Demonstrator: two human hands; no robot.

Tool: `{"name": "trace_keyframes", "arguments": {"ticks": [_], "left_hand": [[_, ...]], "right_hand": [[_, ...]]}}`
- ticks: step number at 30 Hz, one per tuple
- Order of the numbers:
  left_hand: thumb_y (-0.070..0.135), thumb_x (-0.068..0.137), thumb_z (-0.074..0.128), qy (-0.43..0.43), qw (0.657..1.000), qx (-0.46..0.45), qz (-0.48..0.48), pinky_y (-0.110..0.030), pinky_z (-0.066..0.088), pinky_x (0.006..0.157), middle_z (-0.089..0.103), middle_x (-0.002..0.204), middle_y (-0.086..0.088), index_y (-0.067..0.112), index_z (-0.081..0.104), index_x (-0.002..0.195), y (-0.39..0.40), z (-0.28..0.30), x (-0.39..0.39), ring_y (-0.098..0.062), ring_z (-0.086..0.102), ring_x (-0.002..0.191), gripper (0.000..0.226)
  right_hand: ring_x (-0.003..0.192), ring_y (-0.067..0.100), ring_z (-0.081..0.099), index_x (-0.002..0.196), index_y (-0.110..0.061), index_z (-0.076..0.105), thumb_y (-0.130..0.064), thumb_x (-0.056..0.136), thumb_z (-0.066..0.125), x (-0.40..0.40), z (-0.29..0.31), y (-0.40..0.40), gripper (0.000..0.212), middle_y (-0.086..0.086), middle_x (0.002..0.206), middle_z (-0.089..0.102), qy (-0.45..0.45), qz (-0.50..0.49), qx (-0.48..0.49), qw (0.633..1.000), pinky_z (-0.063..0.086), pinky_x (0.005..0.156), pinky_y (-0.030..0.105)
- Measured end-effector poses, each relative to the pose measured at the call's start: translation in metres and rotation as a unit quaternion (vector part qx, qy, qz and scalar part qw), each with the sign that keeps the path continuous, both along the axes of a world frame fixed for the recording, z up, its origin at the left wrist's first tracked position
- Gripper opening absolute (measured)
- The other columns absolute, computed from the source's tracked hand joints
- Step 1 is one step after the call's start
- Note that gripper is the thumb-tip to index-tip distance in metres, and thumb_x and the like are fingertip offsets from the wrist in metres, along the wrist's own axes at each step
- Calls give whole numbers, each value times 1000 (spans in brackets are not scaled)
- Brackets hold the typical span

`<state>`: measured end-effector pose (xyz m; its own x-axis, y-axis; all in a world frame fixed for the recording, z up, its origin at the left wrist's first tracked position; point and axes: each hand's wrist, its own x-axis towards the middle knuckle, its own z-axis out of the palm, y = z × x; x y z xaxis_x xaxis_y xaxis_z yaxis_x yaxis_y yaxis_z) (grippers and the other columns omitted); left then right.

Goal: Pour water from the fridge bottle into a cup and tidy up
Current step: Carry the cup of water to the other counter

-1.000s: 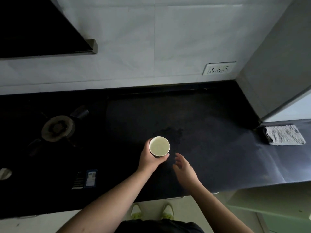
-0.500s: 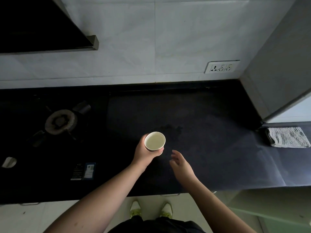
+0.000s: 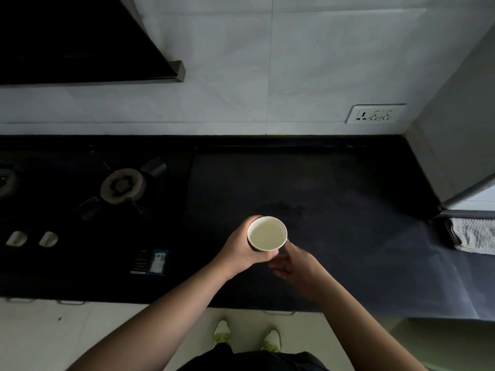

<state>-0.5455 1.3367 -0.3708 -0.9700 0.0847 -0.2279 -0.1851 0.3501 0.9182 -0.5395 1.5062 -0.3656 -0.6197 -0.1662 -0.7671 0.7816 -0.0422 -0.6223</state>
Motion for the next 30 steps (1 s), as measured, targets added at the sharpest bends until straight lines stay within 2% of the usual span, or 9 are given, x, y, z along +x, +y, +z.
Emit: {"name": "trace_keyframes", "arguments": {"ticks": [4, 8, 11, 14, 19, 23, 27, 30], "left_hand": [[18, 64, 93, 16, 1000, -21, -3, -12, 45, 91, 62, 120, 16, 34, 51, 126, -6, 19, 7, 6, 57, 111, 76], [21, 66, 92, 26, 999, -45, 8, -7, 43, 89, 59, 119, 22, 45, 46, 121, -14, 36, 19, 11, 54, 111, 76], [23, 67, 91, 34, 997, -60, 20, -6, 42, 89, 57, 120, 24, 49, 43, 118, -23, 49, 31, 12, 52, 112, 75], [23, 69, 90, 41, 996, -65, 42, -5, 40, 89, 54, 121, 25, 50, 40, 120, -34, 60, 46, 13, 50, 114, 77], [23, 71, 89, 62, 992, -65, 83, -5, 41, 87, 51, 123, 22, 39, 32, 130, -61, 78, 73, 14, 49, 113, 84], [34, 70, 88, 72, 987, -63, 131, -13, 48, 88, 49, 125, 21, 36, 30, 135, -86, 84, 100, 6, 51, 114, 87], [50, 67, 83, 71, 982, -33, 169, -33, 54, 97, 49, 129, 20, 34, 32, 138, -115, 88, 127, -3, 53, 120, 89], [49, 66, 83, 75, 975, -1, 211, -37, 53, 98, 52, 126, 25, 36, 39, 136, -135, 94, 149, -3, 54, 121, 84]], "right_hand": [[98, 21, 72, 117, -23, 63, -55, 86, 65, -1, 13, -2, 44, 12, 104, 74, 12, 9, -48, 999, 55, 91, 37], [106, 21, 68, 122, -18, 62, -43, 90, 64, 1, 21, -7, 41, 9, 111, 72, 57, 32, -76, 995, 50, 101, 44], [108, 22, 68, 124, -22, 63, -45, 78, 73, 1, 25, -14, 53, 9, 115, 70, 71, 78, -94, 990, 49, 102, 45], [106, 22, 69, 122, -11, 62, -46, 90, 64, 1, 32, -29, 47, 10, 112, 72, 49, 71, -104, 991, 50, 101, 43], [106, 22, 69, 121, -10, 61, -44, 94, 58, 9, 48, -58, 44, 9, 111, 73, 61, 117, -109, 985, 49, 101, 43], [109, 22, 67, 121, -11, 62, -43, 95, 55, 23, 64, -85, 42, 8, 114, 72, 69, 157, -121, 978, 48, 103, 44], [108, 22, 68, 119, -10, 62, -39, 97, 52, 44, 77, -114, 38, 9, 112, 72, 90, 182, -124, 971, 47, 103, 43], [107, 21, 68, 121, -10, 61, -37, 99, 49, 65, 81, -140, 37, 8, 111, 73, 89, 194, -120, 970, 47, 104, 42]]}}
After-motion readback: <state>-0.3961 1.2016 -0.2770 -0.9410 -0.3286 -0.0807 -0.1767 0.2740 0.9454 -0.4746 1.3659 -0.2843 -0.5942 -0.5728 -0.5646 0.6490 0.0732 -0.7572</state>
